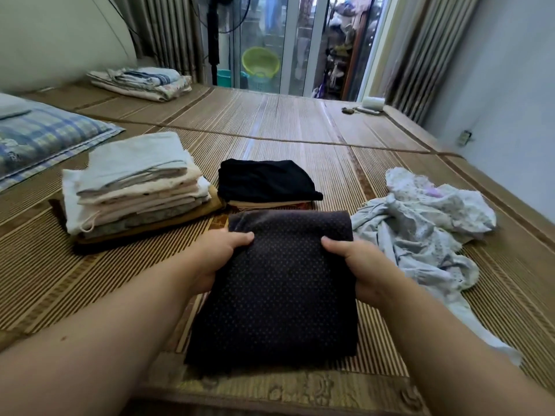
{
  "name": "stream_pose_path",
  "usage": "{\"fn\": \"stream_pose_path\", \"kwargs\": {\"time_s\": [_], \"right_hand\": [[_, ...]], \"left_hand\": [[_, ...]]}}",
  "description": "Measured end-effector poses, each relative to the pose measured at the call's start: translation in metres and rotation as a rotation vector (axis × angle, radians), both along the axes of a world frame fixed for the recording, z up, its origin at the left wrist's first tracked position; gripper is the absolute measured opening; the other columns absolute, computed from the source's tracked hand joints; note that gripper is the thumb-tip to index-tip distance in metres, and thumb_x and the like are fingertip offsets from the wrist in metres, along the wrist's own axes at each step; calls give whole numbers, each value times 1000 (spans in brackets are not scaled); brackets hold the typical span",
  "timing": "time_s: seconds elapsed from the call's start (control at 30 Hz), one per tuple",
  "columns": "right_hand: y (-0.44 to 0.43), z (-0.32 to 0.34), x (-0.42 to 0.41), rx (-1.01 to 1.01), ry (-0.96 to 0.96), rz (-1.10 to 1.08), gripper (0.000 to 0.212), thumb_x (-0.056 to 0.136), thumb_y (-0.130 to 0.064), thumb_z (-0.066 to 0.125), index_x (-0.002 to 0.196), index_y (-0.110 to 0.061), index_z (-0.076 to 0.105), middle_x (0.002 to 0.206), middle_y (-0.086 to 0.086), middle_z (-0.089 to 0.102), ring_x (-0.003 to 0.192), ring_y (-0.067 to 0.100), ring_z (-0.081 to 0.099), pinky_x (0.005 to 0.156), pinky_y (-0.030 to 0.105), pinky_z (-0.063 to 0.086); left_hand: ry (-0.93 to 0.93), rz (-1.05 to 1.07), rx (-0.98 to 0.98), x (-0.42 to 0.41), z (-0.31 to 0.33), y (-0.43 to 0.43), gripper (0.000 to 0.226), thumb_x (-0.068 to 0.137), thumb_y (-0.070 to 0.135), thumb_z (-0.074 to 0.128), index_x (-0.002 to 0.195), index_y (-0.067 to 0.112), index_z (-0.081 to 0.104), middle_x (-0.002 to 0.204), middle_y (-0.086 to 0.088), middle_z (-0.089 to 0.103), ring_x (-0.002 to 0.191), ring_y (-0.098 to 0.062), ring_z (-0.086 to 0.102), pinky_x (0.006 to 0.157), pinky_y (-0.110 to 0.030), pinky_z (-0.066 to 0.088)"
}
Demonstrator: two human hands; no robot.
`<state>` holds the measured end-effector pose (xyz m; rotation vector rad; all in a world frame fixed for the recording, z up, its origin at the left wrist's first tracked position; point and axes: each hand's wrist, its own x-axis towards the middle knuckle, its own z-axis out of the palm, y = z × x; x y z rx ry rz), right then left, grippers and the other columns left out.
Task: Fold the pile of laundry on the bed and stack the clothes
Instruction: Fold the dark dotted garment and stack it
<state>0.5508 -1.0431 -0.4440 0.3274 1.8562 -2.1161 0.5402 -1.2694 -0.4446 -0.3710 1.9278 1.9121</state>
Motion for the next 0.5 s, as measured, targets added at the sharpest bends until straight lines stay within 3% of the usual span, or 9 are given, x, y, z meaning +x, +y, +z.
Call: {"fn": "stream_pose_path", "kwargs": {"time_s": [0.1,0.17,0.3,0.37,0.43,0.5], "right_hand": [[1,44,-14,57,250,-40,13,93,-9,57,102,-4,65,94,12,72,81,25,69,78,38,60],[0,82,-24,88,409,-60,9,92,-11,59,98,-8,65,97,12,71,87,26,69,83,39,58],[3,138,-42,61,655,-103,21,89,-18,65,109,-11,63,114,12,69,105,27,67,91,41,54],[6,146,-38,29,730,-98,31,81,-26,70,109,-14,64,114,10,69,106,25,67,92,39,54],[11,138,-29,41,737,-89,29,82,-23,67,108,-13,63,111,6,71,103,20,68,89,33,55],[16,114,-19,66,688,-71,17,86,-13,64,104,-14,63,101,2,73,97,18,69,86,30,56]], "left_hand": [[224,-6,69,-8,47,3,19,98,11,49,112,10,62,96,-11,71,83,-24,68,79,-36,57],[373,-2,50,-17,89,4,16,98,11,48,106,12,62,94,-10,71,80,-21,69,69,-32,60],[669,5,-46,-29,157,3,12,96,14,55,104,19,61,107,-5,69,101,-20,67,91,-35,54],[775,-22,-54,-26,169,1,13,97,13,54,104,22,61,108,-2,69,101,-14,67,90,-28,54],[821,-75,-95,-16,164,-2,17,96,12,53,102,26,60,107,1,68,97,-9,66,86,-23,54],[751,-131,-97,-8,141,-7,17,91,14,60,104,24,62,107,-4,70,99,-16,67,90,-33,54]]}}
